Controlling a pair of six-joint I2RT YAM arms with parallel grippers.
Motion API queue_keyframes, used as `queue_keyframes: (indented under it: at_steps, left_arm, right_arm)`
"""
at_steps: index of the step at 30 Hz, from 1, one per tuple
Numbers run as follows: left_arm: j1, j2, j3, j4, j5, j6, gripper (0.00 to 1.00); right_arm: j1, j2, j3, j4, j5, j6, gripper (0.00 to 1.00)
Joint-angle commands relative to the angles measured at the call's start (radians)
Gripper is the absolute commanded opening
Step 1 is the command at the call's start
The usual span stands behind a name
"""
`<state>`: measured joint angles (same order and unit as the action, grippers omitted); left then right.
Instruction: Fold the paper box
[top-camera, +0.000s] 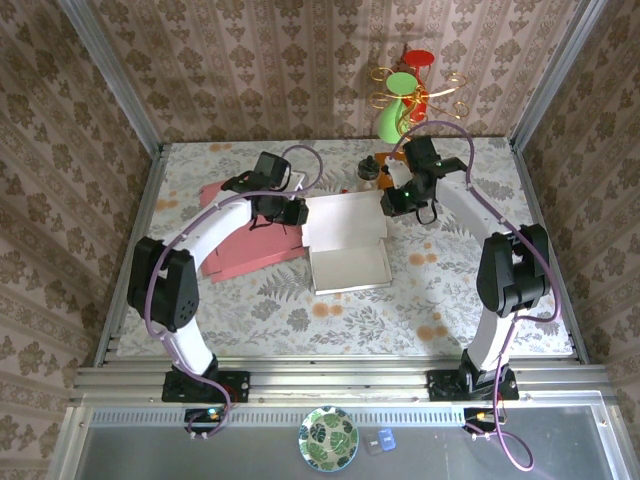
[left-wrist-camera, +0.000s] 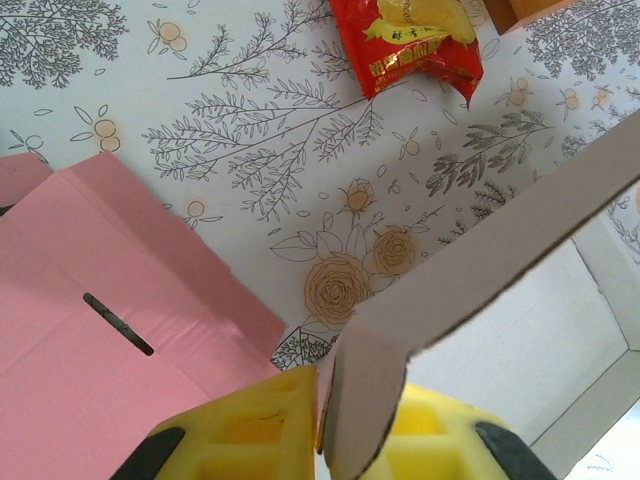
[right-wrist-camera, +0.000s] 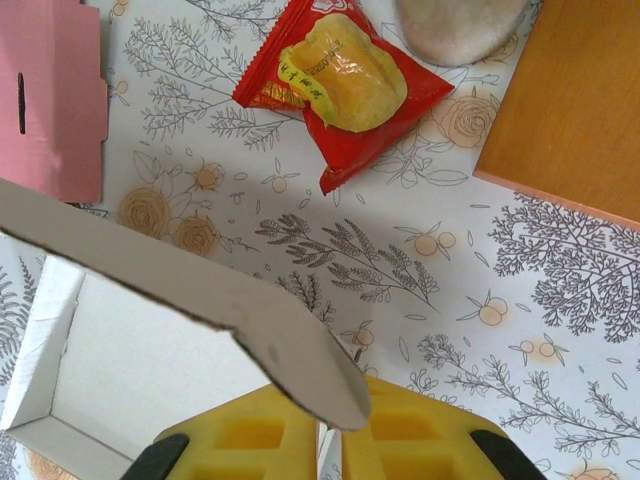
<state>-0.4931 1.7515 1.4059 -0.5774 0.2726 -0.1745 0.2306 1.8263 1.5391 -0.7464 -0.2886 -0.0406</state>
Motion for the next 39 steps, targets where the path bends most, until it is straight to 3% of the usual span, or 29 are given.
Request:
queue_keyframes:
  at_steps: [1,16,28,35,39]
  left_arm:
    - [-0.009,0.014,0.036,-0.028,-0.018,0.008,0.15]
    - [-0.042,0.023,0.078,-0.045,-0.139,-0.1,0.01]
    - [-0.102,0.048,0.132,-0.083,-0.318,-0.322,0.0]
    - [-0.13,0.036,0.104,0.002,-0.357,-0.405,0.0]
    - [-0.147,-0.01,0.0,0.184,-0.354,-0.398,0.0]
  right_arm:
    - [0.008,-0.02,-0.009,0.029,0.029,0.025,0.11]
    - [0.082,-0.089,-0.056,0.084,0.219,0.12,0.0]
    - [0.174,-0.164,-0.117,0.112,0.396,0.404,0.0]
    - [0.214,-0.217,-0.21,0.189,0.455,0.496,0.0]
    - [0.225,-0.242,-0.257,0.262,0.494,0.523,0.0]
